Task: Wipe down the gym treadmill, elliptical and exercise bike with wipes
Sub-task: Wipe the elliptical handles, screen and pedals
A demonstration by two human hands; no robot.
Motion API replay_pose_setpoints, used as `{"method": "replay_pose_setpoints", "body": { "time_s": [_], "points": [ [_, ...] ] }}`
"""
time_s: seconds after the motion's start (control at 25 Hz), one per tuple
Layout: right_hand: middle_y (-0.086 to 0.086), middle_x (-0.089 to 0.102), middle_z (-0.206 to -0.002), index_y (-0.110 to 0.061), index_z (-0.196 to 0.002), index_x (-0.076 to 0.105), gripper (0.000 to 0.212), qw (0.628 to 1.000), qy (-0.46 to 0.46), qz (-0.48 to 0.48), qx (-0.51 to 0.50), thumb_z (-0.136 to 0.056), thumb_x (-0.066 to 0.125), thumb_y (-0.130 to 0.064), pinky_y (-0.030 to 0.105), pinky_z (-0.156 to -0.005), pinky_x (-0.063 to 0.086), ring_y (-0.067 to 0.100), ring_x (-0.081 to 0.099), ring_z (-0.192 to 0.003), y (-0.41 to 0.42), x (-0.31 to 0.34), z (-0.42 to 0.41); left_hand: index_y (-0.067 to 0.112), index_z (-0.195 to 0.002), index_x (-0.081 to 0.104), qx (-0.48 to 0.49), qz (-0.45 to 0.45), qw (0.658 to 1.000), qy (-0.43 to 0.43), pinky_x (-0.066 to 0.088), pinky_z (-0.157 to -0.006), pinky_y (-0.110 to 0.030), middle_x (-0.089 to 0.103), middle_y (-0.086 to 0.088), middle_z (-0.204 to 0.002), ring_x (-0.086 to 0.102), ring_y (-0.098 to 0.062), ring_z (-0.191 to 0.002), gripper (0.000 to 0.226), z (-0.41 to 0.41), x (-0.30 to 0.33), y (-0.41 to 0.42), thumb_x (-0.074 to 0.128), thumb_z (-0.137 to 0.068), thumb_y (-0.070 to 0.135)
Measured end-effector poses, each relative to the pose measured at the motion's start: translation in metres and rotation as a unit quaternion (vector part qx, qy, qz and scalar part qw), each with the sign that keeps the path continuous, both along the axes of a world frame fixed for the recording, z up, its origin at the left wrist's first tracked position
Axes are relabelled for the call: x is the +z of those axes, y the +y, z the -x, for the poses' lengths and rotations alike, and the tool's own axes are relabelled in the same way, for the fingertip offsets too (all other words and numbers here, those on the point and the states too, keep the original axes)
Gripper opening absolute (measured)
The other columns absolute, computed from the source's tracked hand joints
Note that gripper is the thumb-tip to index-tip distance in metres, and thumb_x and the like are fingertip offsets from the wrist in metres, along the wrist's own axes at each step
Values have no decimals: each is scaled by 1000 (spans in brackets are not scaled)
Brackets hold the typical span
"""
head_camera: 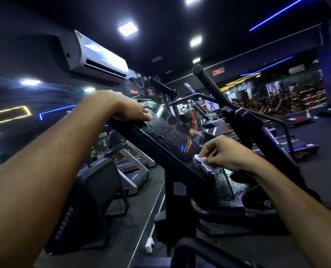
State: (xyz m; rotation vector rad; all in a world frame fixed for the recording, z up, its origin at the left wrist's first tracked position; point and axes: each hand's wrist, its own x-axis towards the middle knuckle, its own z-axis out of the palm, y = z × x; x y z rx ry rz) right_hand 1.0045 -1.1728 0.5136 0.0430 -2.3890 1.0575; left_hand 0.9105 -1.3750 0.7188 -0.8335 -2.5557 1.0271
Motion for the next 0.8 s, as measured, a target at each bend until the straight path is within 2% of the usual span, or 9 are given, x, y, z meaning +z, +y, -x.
{"method": "replay_pose_setpoints", "body": {
  "time_s": [0.08,0.16,0.24,0.36,0.48,0.56,0.64,0.72,0.8],
  "points": [
    [-1,72,-63,-19,-76,75,14,999,32,-4,-25,-88,77,-27,17,-56,50,5,66,-57,6,-4,19,20,-162,16,-2,-3,1000,3,3,-125,-44,5,-1,-171,5,-21,-157,60,2,1,0,22,-109,48],
    [-7,72,-66,-23,-79,76,8,996,64,-10,-64,-87,77,-24,7,-54,42,-4,63,-56,16,-4,45,22,-162,20,-16,-29,999,-3,5,-125,-46,11,0,-170,9,-21,-157,62,8,2,0,24,-108,52],
    [-7,73,-72,-19,-87,80,5,993,70,-3,-91,-88,76,-22,4,-55,40,-6,61,-59,30,1,74,24,-161,26,-17,-52,998,-14,12,-126,-47,17,-1,-170,14,-22,-156,61,11,2,-2,28,-107,52],
    [3,77,-84,-15,-91,81,9,990,41,7,-131,-90,74,-21,16,-63,43,7,66,-74,53,8,122,35,-162,17,-12,-2,1000,9,10,-126,-52,6,8,-170,6,-18,-157,62,18,5,-5,20,-104,58],
    [9,78,-91,-14,-96,80,10,987,22,24,-160,-91,71,-16,20,-60,44,16,69,-79,63,17,154,40,-160,20,-19,-16,1000,17,12,-126,-52,9,13,-169,9,-15,-157,67,30,8,-5,19,-100,69],
    [9,77,-97,-12,-101,79,13,986,29,26,-163,-91,72,-14,22,-64,47,16,68,-80,62,21,159,40,-159,21,-14,-17,1000,15,14,-126,-51,12,13,-169,12,-15,-156,71,35,8,-4,18,-97,75],
    [6,77,-98,-12,-101,80,13,987,61,10,-145,-90,73,-16,20,-68,48,7,69,-79,52,23,148,41,-159,23,-20,-14,1000,14,15,-126,-50,14,12,-169,13,-16,-156,78,37,7,-4,15,-92,79],
    [-3,77,-90,-15,-97,81,12,989,94,-17,-110,-89,75,-23,11,-64,43,-11,60,-66,35,20,120,39,-159,24,-26,-27,999,9,14,-126,-49,15,11,-169,14,-16,-156,71,36,7,-3,19,-97,74],
    [-17,71,-79,-19,-96,80,10,990,107,-41,-77,-89,76,-23,8,-60,41,-13,59,-59,14,14,81,36,-159,24,-31,-39,999,6,11,-127,-47,14,11,-169,12,-15,-156,65,32,6,-2,22,-102,66]
  ]
}}
